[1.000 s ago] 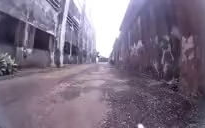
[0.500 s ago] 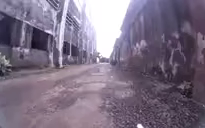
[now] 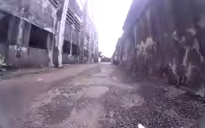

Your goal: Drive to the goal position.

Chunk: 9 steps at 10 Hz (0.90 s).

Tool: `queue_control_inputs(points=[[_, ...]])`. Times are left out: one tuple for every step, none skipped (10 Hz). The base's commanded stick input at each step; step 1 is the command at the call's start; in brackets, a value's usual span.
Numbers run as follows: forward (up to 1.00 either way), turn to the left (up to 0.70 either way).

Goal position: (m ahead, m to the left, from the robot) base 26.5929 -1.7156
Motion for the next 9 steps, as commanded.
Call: queue_control_inputs(points=[[0.70,0.00],[0.70,0.00],[0.70,0.00],[0.70,0.00],[0.70,0.00],[0.70,0.00],[0.70,0.00],[0.70,0.00],[0.70,0.00]])
